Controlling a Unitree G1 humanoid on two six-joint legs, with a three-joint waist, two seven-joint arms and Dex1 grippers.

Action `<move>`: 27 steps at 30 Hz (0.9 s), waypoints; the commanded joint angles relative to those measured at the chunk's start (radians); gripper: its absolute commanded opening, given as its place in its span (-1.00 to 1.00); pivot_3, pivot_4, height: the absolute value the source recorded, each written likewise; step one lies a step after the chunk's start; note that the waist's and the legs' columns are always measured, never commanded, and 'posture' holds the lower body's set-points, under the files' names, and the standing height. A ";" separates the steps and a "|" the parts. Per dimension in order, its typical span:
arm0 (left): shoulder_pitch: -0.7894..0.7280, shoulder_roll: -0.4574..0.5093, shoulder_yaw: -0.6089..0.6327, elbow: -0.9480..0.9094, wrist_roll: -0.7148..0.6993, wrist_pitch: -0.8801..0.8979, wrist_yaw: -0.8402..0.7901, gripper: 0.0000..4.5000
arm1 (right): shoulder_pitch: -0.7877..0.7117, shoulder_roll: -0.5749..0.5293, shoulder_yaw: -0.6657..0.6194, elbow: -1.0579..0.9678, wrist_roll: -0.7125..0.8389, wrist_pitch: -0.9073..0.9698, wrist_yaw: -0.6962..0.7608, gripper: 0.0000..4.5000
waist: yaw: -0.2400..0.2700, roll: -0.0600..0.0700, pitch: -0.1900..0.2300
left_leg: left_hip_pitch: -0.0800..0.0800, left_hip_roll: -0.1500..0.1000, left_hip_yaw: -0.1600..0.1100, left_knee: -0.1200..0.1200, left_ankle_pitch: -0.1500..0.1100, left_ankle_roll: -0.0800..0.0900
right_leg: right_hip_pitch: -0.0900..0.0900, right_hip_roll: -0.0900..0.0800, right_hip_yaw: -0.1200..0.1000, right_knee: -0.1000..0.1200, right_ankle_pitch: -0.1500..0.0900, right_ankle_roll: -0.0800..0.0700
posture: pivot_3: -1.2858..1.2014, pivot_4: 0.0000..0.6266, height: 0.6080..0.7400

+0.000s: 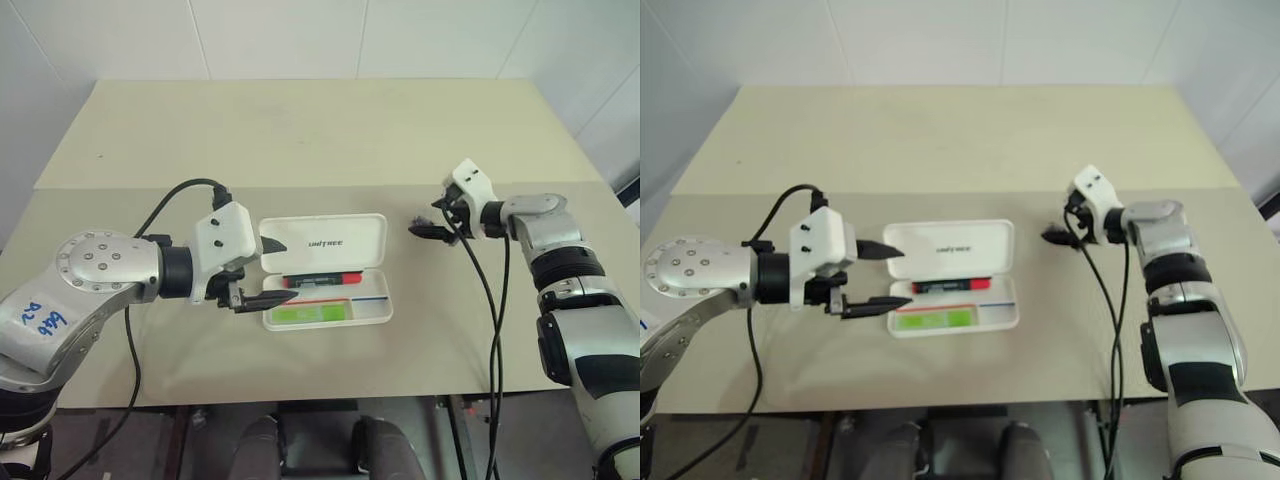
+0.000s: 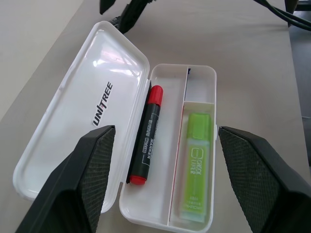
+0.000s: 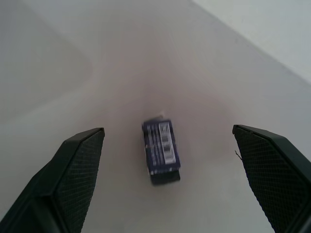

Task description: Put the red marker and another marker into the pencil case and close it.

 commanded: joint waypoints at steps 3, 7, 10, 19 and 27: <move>-0.083 -0.090 -0.043 0.004 0.067 -0.015 0.081 0.62 | -0.023 0.012 -0.015 0.039 -0.018 -0.014 -0.022 0.98 | 0.000 0.000 0.000 | 0.000 0.000 0.000 0.001 0.000 0.000 | 0.000 0.000 0.000 0.000 0.000 0.000 | 0.03 -0.52 1.00; -0.179 -0.176 -0.063 0.047 0.078 0.012 0.128 0.62 | -0.023 0.028 -0.023 0.062 -0.024 -0.016 -0.042 0.98 | -0.001 0.000 0.000 | 0.001 0.000 0.000 0.001 0.000 0.000 | 0.001 0.000 0.000 0.001 0.000 0.000 | 0.03 -0.52 1.00; -0.297 -0.264 -0.104 0.112 0.095 0.057 0.180 0.62 | -0.019 0.037 -0.025 0.072 -0.030 -0.019 -0.047 0.98 | -0.001 -0.001 -0.001 | 0.001 0.000 -0.001 0.002 0.000 0.000 | 0.002 0.000 0.000 0.001 0.000 0.000 | 0.03 -0.52 1.00; -0.421 -0.355 -0.219 0.176 0.125 0.182 0.187 0.62 | -0.012 0.054 -0.028 0.071 -0.032 -0.019 -0.047 -0.17 | -0.004 -0.001 -0.001 | 0.004 0.001 -0.001 0.003 0.000 0.000 | 0.006 0.001 0.000 0.000 0.000 0.000 | 0.03 -0.52 1.00; -0.418 -0.331 -0.224 0.163 0.143 0.200 0.166 0.62 | 0.001 0.025 -0.048 -0.022 0.008 -0.047 0.056 -0.83 | -0.002 -0.001 -0.001 | 0.004 0.001 -0.002 0.002 0.000 0.000 | 0.006 0.001 -0.001 0.000 0.000 0.000 | 0.03 -0.52 1.00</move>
